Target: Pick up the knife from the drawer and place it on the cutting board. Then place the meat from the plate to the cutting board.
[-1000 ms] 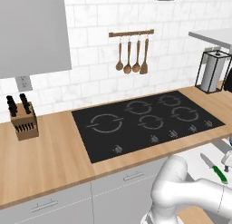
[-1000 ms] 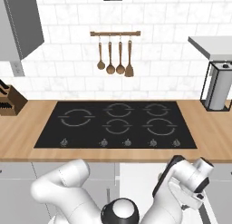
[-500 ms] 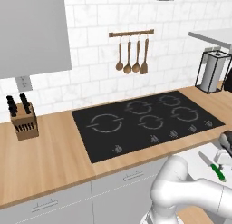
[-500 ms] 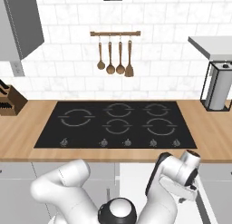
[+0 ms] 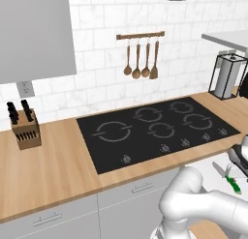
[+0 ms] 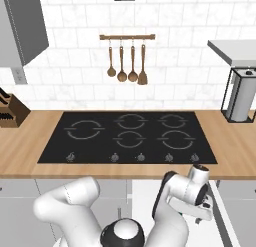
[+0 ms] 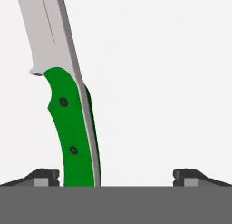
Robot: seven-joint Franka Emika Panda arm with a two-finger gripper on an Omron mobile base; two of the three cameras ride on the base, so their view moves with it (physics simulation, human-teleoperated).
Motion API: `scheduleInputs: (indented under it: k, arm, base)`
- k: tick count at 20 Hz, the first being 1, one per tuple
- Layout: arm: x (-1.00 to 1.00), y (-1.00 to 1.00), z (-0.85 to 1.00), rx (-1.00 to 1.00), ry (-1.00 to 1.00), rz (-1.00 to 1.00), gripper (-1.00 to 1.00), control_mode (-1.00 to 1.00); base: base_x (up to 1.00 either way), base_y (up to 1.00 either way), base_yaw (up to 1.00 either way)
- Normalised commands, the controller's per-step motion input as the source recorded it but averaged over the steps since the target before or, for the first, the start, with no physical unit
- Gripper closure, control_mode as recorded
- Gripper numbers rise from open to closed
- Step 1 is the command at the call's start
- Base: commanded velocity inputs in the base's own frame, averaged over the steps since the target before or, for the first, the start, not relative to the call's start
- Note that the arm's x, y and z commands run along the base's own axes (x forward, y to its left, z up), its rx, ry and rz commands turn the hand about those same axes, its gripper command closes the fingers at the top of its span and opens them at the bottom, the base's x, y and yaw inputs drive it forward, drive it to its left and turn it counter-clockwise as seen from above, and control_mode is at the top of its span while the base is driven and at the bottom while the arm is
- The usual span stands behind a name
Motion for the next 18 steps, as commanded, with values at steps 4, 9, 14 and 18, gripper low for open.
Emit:
scheduleInputs:
  k: [4,9,14,18]
  arm:
    - [-0.13,0.0,0.22,0.0,0.01,0.0,-1.0,-1.0]
    - [-0.07,0.12,0.01,0.0,0.0,0.0,-1.0,-1.0]
    - [0.05,0.27,-0.01,0.0,0.0,0.0,-1.0,-1.0]
    - [0.01,0.06,-0.17,0.0,-0.04,0.0,-1.0,-1.0]
  base:
    - [0.0,0.0,0.0]
    - [0.0,0.0,0.0]
    - [0.0,0.0,0.0]
    - [0.0,0.0,0.0]
